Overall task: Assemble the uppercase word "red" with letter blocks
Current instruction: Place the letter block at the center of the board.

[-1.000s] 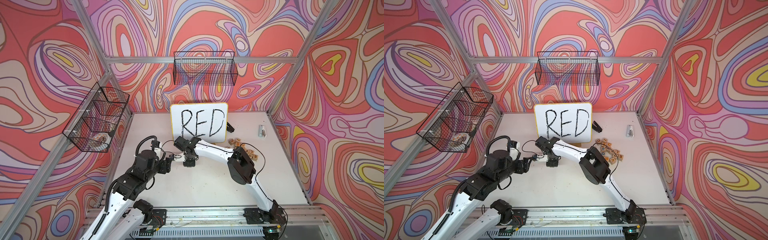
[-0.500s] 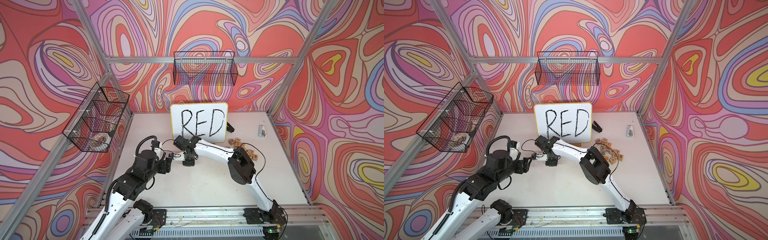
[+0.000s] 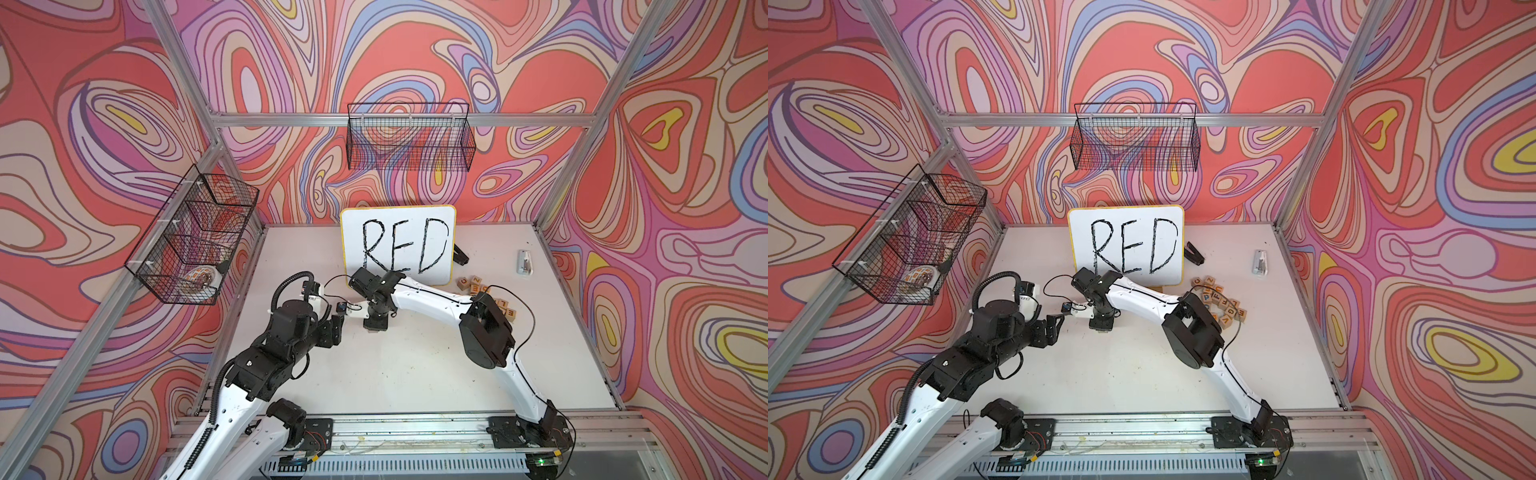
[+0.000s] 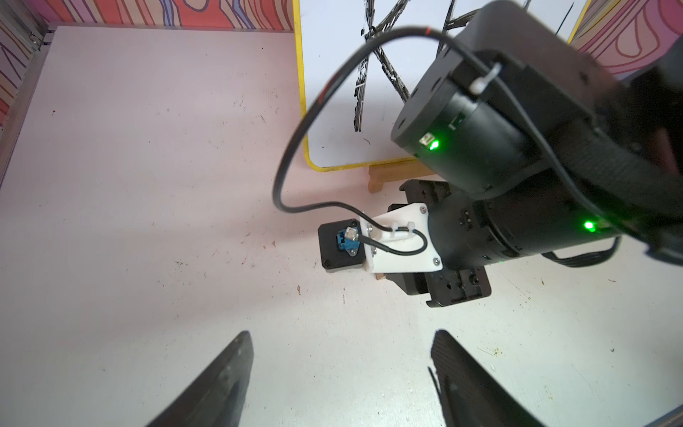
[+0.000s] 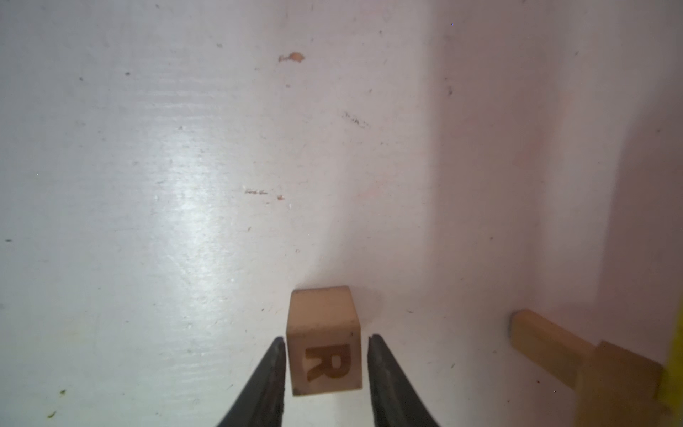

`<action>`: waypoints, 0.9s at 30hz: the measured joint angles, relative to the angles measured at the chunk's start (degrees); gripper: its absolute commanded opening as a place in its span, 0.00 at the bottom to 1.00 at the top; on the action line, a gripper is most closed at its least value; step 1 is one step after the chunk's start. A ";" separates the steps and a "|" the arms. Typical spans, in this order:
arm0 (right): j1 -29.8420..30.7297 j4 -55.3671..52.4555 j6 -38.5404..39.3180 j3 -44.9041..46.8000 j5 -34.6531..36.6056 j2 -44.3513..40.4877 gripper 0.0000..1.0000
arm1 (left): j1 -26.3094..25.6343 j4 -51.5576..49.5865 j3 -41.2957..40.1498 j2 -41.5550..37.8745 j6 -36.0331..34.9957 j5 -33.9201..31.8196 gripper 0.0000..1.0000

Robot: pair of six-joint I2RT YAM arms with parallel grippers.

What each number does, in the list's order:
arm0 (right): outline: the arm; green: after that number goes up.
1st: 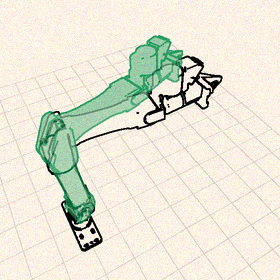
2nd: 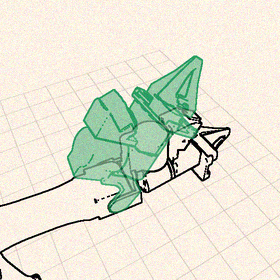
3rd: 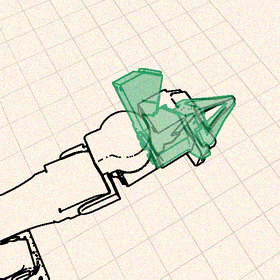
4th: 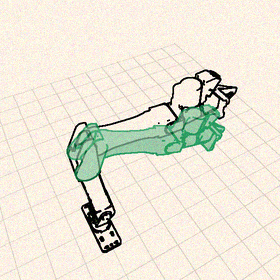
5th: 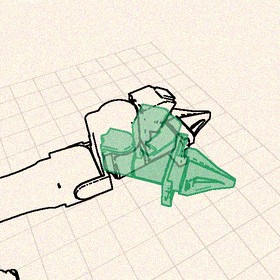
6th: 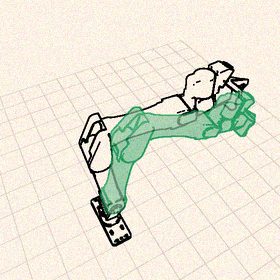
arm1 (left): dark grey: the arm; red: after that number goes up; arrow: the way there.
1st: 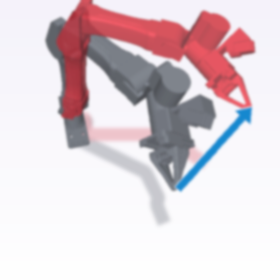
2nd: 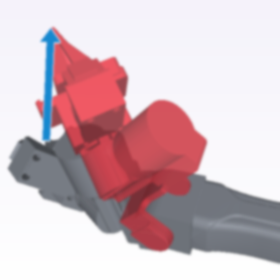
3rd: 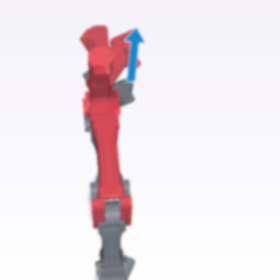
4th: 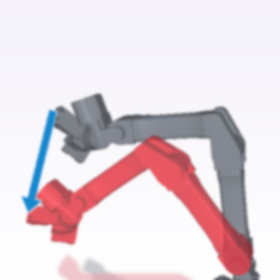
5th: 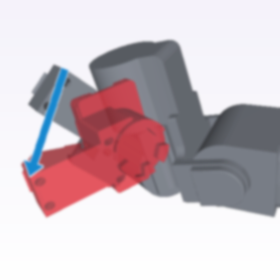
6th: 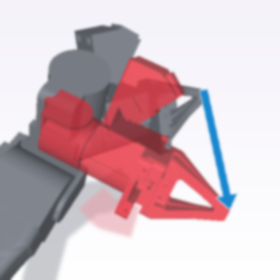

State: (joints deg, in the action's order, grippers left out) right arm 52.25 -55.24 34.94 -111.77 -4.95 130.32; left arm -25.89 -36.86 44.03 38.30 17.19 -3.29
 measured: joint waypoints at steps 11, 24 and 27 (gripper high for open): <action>-2.01 8.68 -8.90 18.03 1.16 -20.74 0.38 | 0.00 0.04 0.00 0.09 -0.09 0.26 0.79; -19.43 14.23 -38.38 39.76 12.22 -51.65 0.38 | 0.00 5.60 1.33 8.28 -1.77 5.75 0.77; -23.21 13.60 -43.76 43.52 13.90 -53.99 0.37 | -0.02 8.63 3.39 12.15 -2.62 7.41 0.77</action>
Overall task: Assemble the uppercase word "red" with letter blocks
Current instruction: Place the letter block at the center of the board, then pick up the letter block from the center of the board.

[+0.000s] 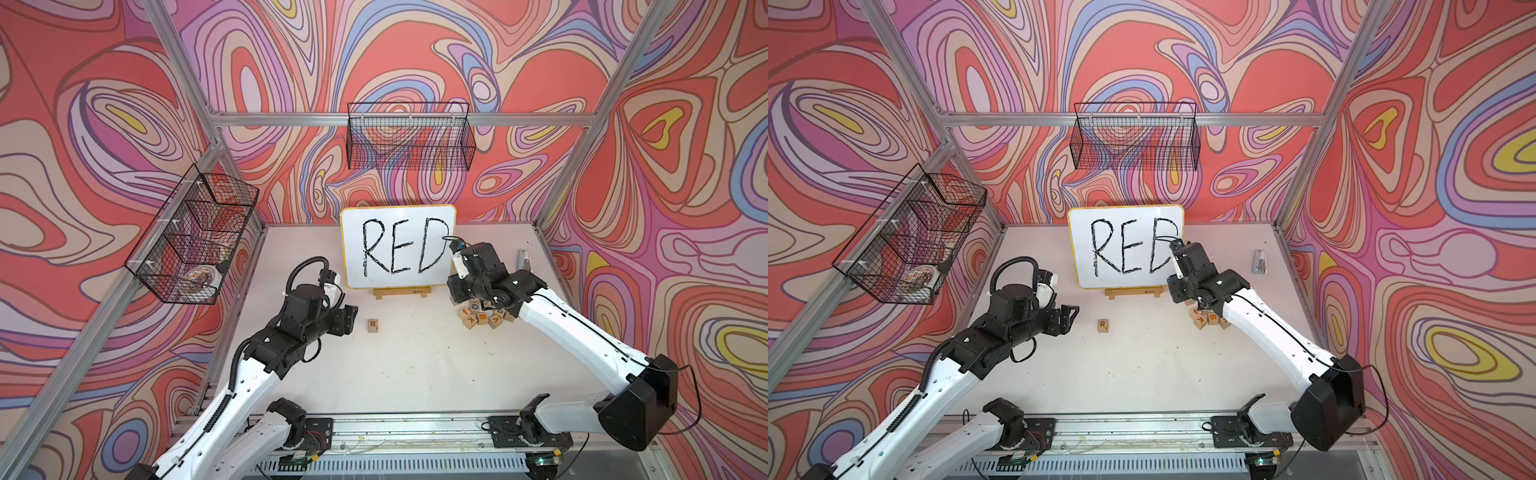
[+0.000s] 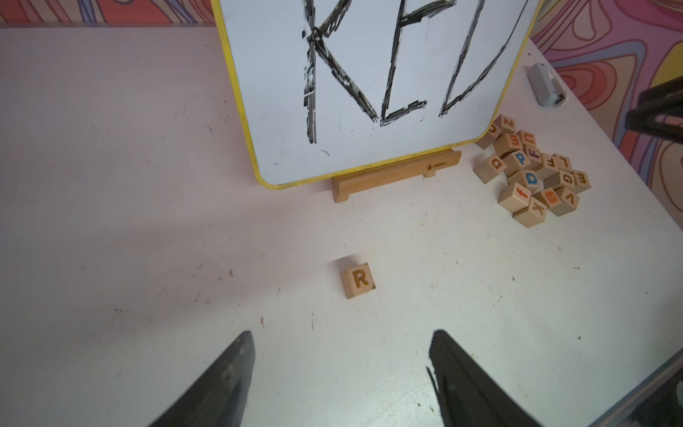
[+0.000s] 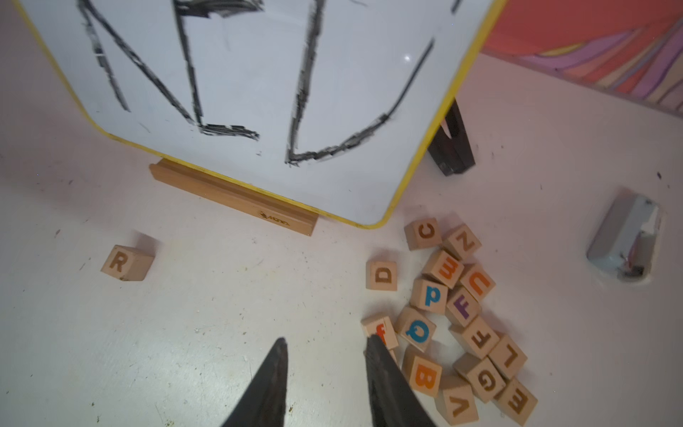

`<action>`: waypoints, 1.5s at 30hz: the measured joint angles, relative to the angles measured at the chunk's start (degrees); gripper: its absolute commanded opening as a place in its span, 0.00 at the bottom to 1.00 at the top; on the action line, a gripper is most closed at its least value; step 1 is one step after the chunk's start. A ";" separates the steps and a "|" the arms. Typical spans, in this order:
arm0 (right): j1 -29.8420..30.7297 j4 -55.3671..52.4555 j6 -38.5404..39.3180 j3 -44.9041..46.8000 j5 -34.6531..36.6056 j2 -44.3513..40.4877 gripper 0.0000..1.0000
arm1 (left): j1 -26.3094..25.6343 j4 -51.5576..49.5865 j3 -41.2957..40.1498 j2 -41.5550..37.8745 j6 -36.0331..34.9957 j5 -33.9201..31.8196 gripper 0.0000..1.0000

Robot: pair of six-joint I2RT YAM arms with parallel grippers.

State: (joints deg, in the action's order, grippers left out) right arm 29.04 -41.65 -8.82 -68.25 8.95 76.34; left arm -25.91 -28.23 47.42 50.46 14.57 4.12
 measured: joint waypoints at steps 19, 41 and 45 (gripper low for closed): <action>-32.11 -5.09 -16.94 10.97 -2.62 -1.40 0.37 | -2.29 9.38 2.08 6.95 -1.25 5.07 0.76; -36.20 2.73 -15.19 12.35 -8.87 11.69 0.35 | -2.34 9.66 1.97 6.60 -1.05 4.17 0.76; -36.20 3.34 -14.38 12.35 -9.49 12.35 0.35 | -2.34 9.66 1.97 6.56 -1.05 3.93 0.76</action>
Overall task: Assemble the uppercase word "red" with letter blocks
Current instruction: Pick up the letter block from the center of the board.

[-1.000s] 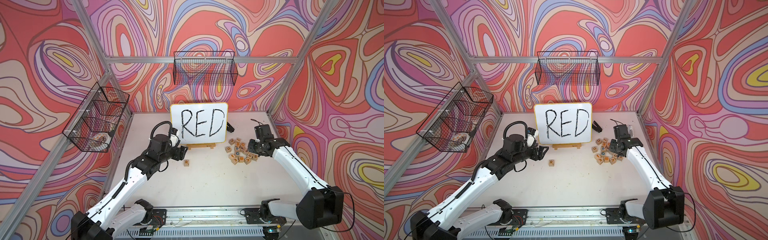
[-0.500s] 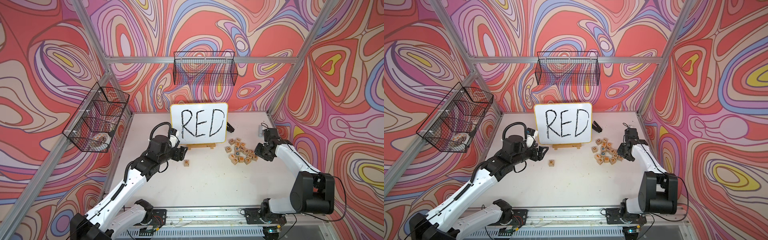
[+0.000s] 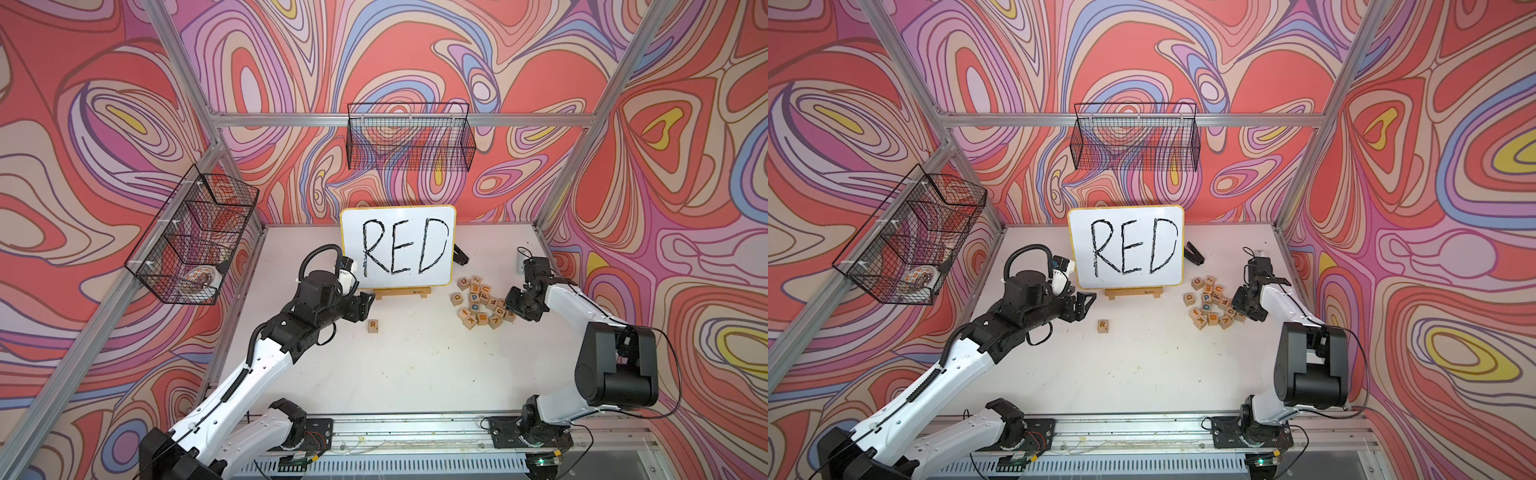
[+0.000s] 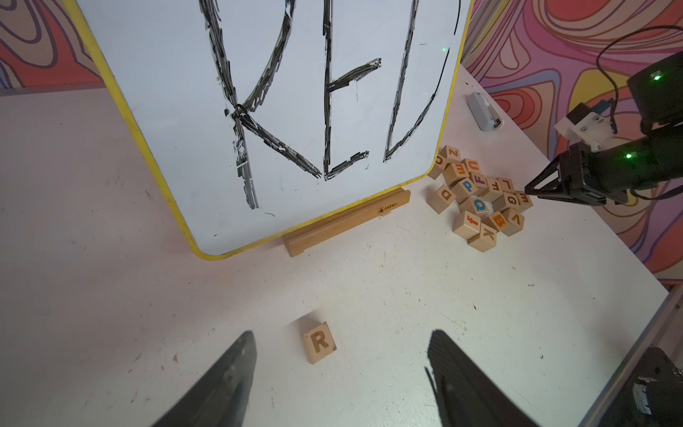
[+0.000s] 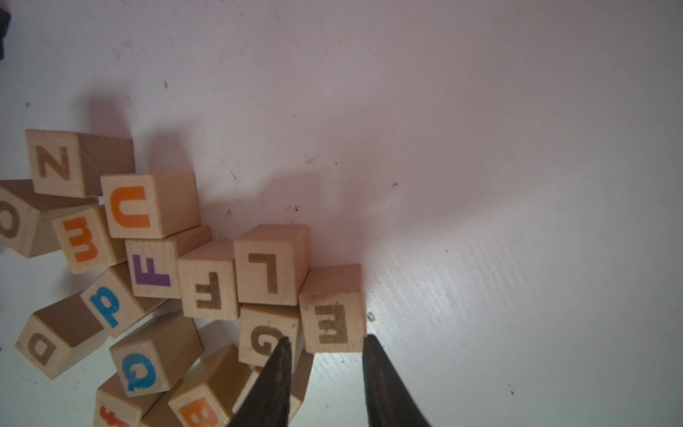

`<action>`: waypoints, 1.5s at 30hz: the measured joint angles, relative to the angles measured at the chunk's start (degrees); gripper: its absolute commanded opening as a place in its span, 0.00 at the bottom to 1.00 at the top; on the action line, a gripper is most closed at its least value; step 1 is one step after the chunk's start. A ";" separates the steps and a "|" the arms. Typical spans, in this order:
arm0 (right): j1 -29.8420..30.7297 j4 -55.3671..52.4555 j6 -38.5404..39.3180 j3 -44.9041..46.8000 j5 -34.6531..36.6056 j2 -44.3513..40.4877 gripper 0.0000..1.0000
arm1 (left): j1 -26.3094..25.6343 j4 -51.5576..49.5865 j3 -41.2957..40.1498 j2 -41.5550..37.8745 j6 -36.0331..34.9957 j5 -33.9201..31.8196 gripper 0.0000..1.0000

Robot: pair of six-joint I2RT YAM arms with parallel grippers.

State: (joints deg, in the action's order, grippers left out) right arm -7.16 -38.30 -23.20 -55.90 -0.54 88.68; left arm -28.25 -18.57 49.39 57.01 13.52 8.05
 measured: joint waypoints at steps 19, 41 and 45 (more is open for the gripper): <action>-0.02 1.73 0.44 0.37 -0.79 2.21 0.35 | 0.00 0.00 0.00 -0.68 -0.02 -0.61 0.76; 0.00 1.42 1.11 0.42 -1.01 1.18 0.37 | 0.00 0.00 0.00 -0.81 0.00 -0.61 0.76; 0.00 1.16 1.25 0.42 -1.01 0.68 0.37 | 0.00 0.00 0.00 -0.81 0.00 -0.61 0.76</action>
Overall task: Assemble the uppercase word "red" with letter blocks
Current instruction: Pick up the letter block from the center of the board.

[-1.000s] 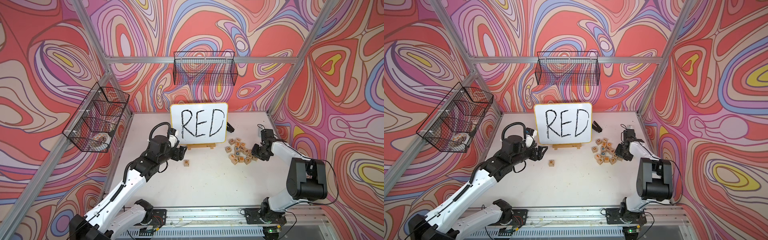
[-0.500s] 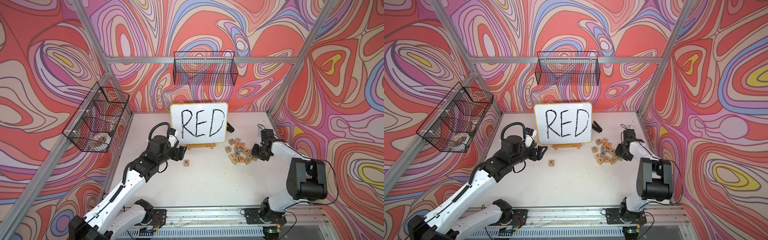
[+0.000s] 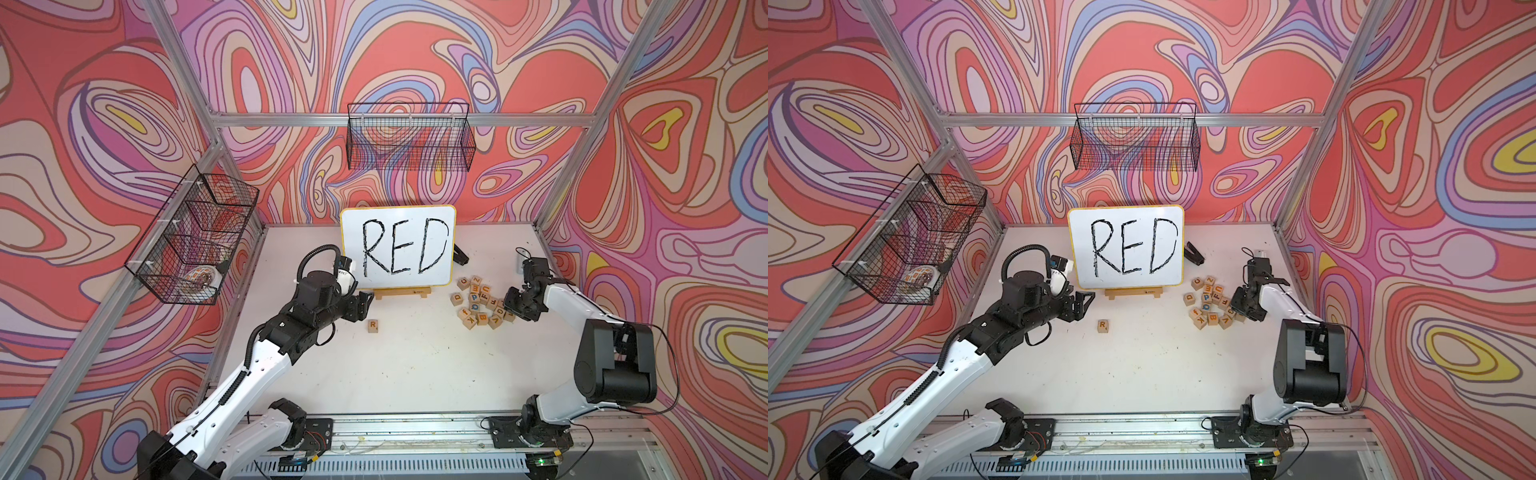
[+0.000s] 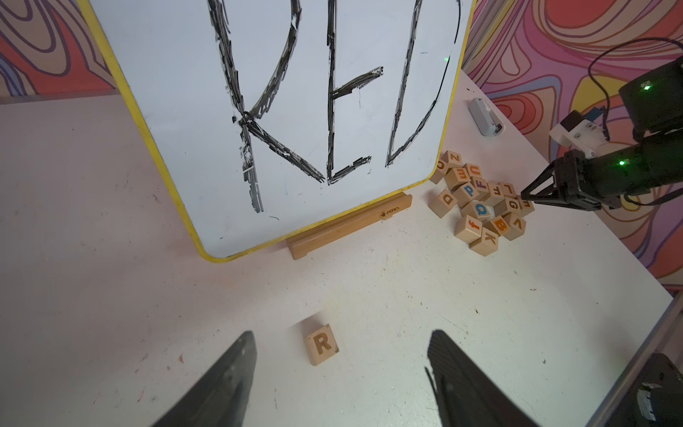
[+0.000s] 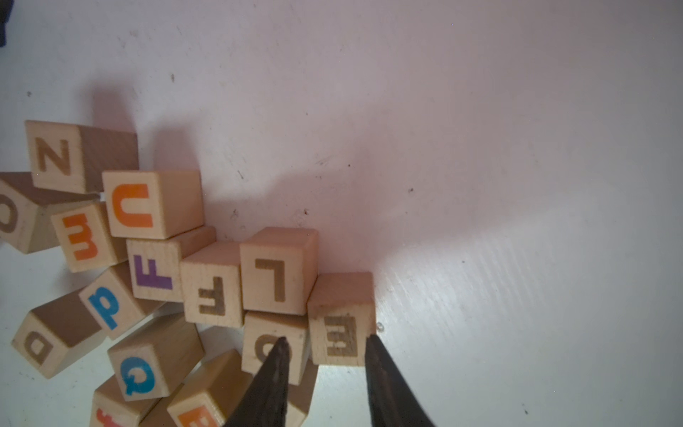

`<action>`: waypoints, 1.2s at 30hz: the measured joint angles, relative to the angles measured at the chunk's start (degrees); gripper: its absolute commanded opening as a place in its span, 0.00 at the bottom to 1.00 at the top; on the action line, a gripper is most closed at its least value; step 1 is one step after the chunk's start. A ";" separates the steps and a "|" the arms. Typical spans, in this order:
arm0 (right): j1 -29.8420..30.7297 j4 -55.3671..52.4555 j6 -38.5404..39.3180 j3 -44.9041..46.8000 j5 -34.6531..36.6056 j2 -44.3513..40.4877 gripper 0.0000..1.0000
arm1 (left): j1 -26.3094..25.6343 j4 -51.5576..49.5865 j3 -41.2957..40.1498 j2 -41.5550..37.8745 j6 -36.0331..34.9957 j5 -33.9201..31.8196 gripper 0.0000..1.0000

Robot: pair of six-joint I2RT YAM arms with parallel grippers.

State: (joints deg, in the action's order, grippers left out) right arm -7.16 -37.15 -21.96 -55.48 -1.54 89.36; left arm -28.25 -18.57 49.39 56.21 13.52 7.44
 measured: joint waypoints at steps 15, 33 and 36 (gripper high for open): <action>0.00 -0.11 0.02 1.18 0.17 0.11 0.37 | 0.00 0.00 0.00 0.00 0.00 0.00 0.76; -0.70 0.24 0.00 1.60 0.72 0.44 0.37 | 0.00 0.00 -0.02 -0.31 -0.02 -0.02 0.76; -0.81 0.39 0.00 1.60 0.70 0.57 0.37 | 0.00 0.00 -0.02 -0.31 -0.02 -0.02 0.76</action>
State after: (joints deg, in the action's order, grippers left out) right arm -7.97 -36.75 -21.96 -53.89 -0.84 89.93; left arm -28.25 -18.57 49.36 55.90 13.50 7.42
